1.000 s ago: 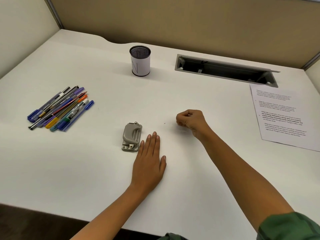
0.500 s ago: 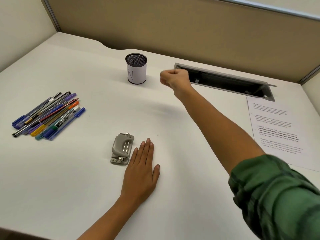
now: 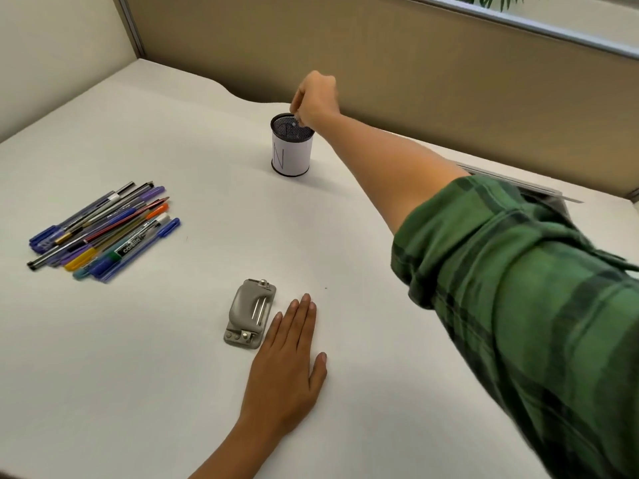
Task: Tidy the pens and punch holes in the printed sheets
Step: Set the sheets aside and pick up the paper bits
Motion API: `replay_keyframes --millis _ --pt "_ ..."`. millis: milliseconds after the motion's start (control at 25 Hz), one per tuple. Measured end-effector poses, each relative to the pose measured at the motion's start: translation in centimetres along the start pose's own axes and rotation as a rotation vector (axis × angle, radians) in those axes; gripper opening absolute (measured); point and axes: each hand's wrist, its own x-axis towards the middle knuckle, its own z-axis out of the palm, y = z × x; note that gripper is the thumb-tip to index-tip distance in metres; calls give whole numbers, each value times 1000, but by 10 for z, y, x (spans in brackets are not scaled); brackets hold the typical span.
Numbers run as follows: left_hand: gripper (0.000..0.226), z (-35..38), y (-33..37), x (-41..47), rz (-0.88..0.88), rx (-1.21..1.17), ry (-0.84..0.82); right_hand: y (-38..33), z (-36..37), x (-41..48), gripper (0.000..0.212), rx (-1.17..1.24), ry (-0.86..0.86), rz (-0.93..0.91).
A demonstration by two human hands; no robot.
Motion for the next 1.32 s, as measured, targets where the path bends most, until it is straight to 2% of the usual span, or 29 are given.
replay_keyframes --millis 160,360,560,720,920,1160,1320 --pt "68 0 0 0 -6 -12 1 -6 7 -3 38 -83 172 -51" --pt "68 -1 1 1 -6 -2 1 0 3 -20 27 29 193 -125" --pt "68 -3 1 0 6 -7 -3 25 -12 -90 15 132 229 -286" --pt "68 -2 0 1 0 8 -5 64 -8 -171 5 159 102 -292" --pt "68 -1 0 0 4 15 5 108 12 -236 5 67 -173 -77" --pt "67 0 0 0 10 17 12 125 27 -259 6 64 -233 61" --pt "67 -1 0 0 13 22 11 121 31 -263 6 11 -208 -36"
